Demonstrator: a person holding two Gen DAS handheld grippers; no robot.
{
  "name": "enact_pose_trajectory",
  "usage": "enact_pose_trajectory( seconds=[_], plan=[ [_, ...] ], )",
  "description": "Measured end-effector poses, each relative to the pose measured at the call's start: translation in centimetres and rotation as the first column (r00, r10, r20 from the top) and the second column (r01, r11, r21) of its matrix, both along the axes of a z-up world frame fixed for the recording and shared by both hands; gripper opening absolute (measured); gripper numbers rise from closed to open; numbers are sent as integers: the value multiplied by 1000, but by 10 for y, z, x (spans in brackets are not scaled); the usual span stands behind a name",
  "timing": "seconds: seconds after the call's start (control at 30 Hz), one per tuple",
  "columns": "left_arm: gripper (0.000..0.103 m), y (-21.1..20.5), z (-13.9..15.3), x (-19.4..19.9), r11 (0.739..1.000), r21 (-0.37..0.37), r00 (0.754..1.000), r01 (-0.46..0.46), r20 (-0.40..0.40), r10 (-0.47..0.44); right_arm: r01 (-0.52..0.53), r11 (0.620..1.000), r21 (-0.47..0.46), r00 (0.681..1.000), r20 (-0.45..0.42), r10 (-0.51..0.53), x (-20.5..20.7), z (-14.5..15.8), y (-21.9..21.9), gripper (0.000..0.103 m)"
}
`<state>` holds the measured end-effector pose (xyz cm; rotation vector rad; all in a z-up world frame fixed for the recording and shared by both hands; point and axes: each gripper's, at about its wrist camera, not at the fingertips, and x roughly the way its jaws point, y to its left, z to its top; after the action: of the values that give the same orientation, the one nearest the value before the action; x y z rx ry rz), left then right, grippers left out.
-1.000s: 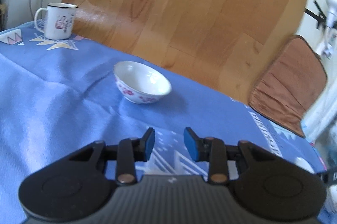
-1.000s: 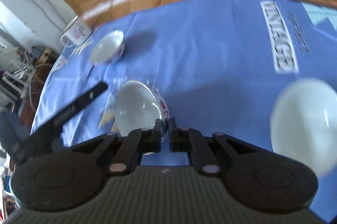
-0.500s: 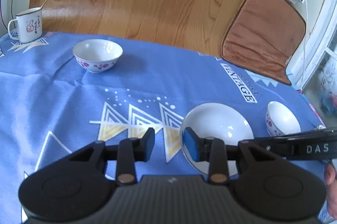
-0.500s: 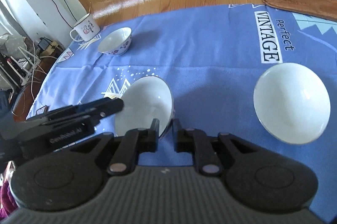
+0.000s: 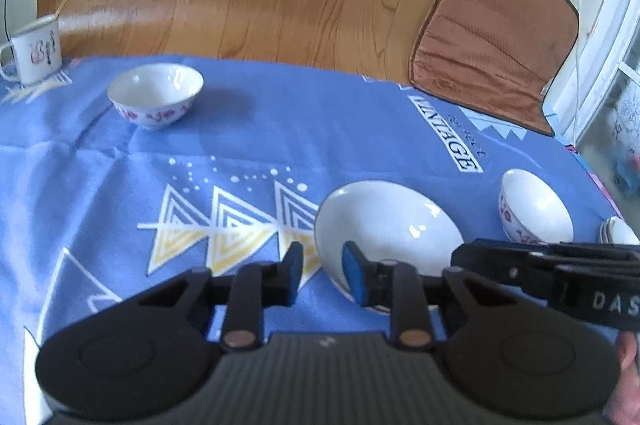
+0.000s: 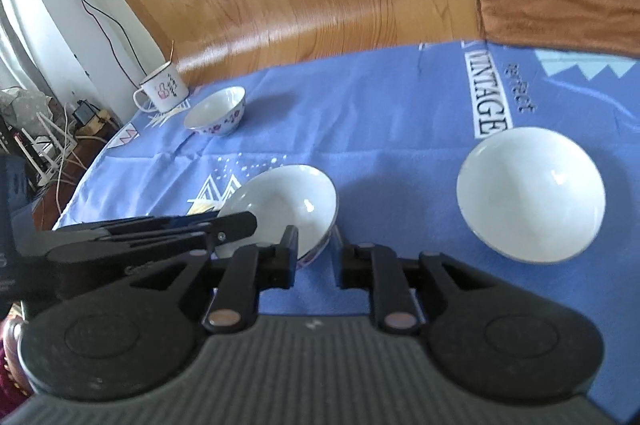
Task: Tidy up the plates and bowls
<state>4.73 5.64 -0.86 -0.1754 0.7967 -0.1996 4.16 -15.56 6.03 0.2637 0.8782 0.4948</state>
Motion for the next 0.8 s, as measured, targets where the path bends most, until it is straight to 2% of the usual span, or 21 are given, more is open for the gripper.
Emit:
enact_pose_trajectory(
  seconds=[0.1, 0.23, 0.3, 0.5, 0.8],
  plan=[
    [16, -1, -4, 3, 1000, -17, 1000, 4, -20, -5, 6, 1000, -8, 1000, 24, -6, -3, -3, -1, 22],
    [13, -6, -2, 1, 1000, 2, 1000, 4, -12, -3, 8, 1000, 13, 1000, 13, -8, 0, -10, -1, 22],
    [13, -7, -1, -1, 1000, 2, 1000, -2, -11, 2, -4, 1000, 14, 1000, 6, 4, 1, -13, 1, 18],
    [12, -5, 9, -4, 1000, -31, 1000, -1, 2, 1, 6, 1000, -2, 998, 70, -6, -12, -6, 2, 18],
    [12, -30, 33, 0, 998, -24, 997, 55, 60, -53, 68, 998, 13, 984, 166, -69, -24, 12, -19, 18]
  ],
)
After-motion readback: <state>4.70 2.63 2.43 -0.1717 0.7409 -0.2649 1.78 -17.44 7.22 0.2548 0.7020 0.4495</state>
